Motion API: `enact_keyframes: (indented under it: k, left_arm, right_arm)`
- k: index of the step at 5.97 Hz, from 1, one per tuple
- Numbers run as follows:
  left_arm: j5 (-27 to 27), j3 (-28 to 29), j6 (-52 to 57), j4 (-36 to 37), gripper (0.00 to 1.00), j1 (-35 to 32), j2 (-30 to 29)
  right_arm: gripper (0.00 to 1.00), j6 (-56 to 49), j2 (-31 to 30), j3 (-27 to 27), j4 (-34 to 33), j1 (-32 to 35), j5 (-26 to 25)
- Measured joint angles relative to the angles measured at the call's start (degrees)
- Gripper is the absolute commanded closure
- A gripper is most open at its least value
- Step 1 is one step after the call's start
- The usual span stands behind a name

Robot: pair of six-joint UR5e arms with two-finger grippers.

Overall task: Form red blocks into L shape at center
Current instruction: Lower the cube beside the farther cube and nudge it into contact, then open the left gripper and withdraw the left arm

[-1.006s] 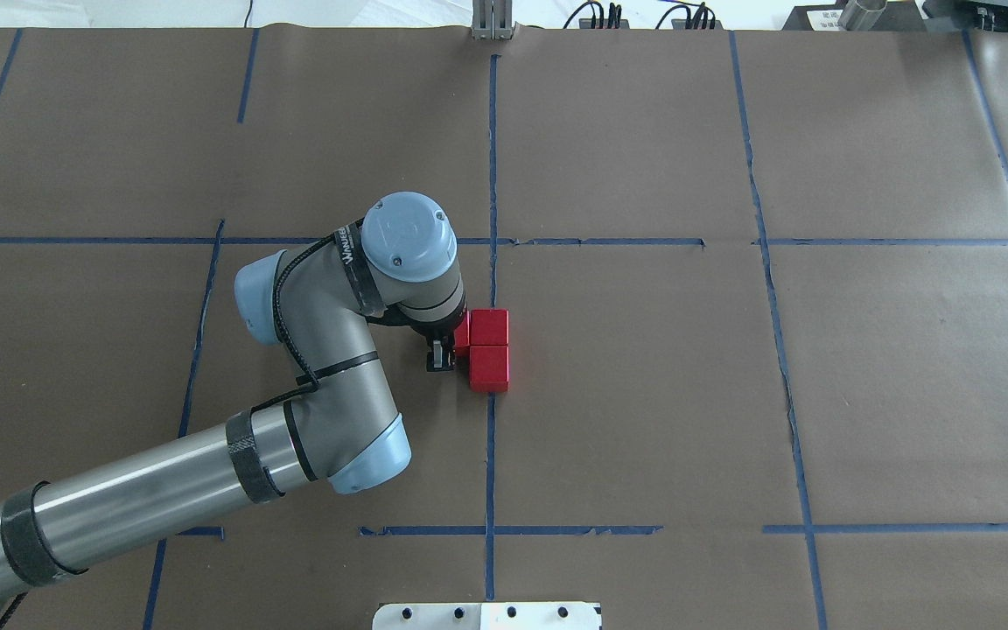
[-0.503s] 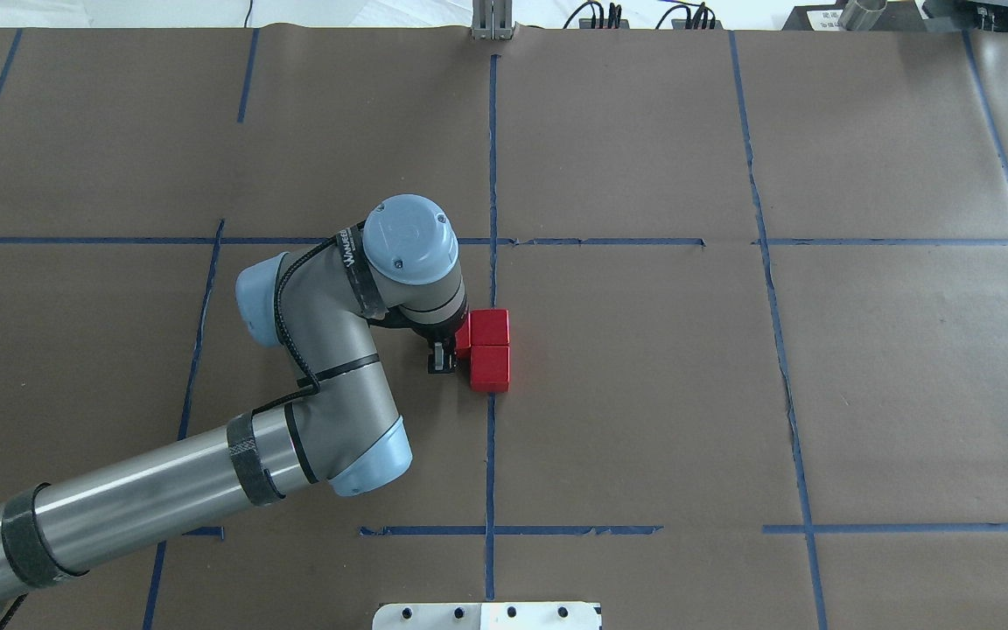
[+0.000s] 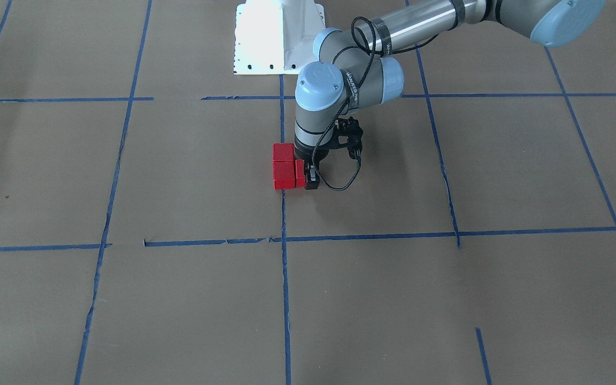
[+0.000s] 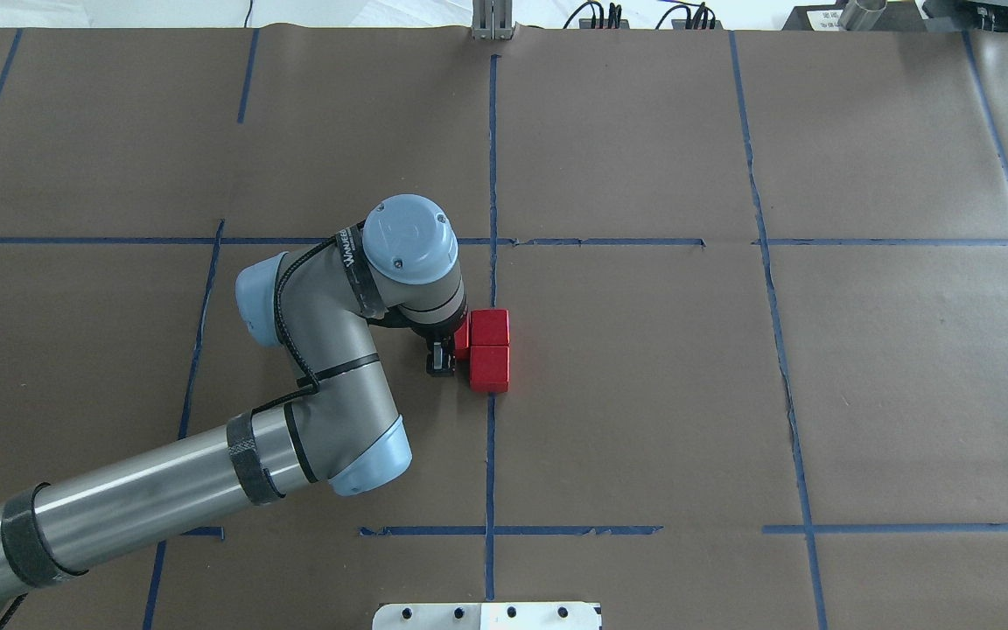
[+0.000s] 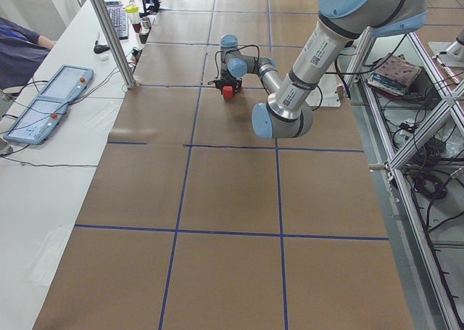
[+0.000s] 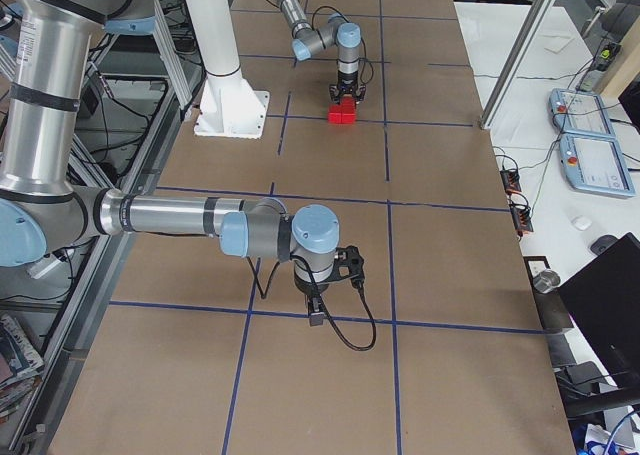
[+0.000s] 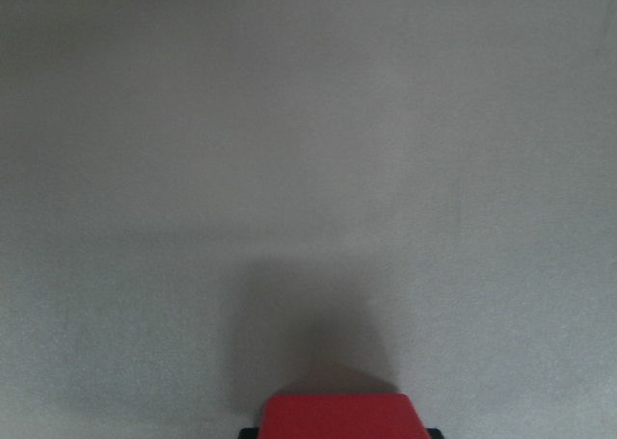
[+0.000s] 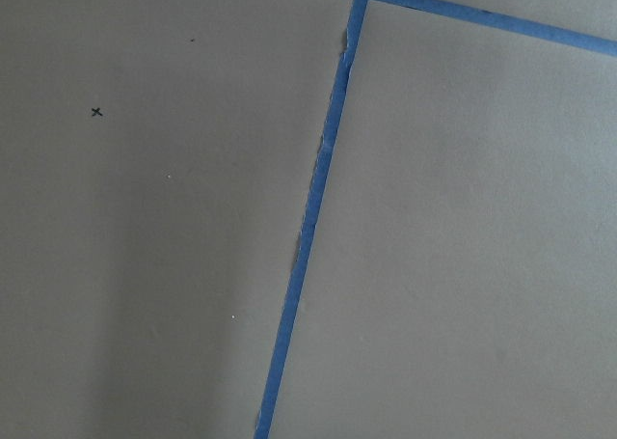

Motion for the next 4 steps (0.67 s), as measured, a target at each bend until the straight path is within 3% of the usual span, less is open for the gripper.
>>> enact_keyframes:
  k: [2, 4]
  left_arm:
    - [-0.7, -1.9, 1.6, 1.2, 0.00, -1.0, 0.0]
    - [-4.9, -8.9, 7.5, 6.3, 0.00, -3.2, 1.5]
  right_arm:
    - [0.00, 0.0, 0.0, 0.0, 0.0, 0.0, 0.1]
    - [0.00, 0.0, 0.1, 0.1, 0.0, 0.0, 0.1]
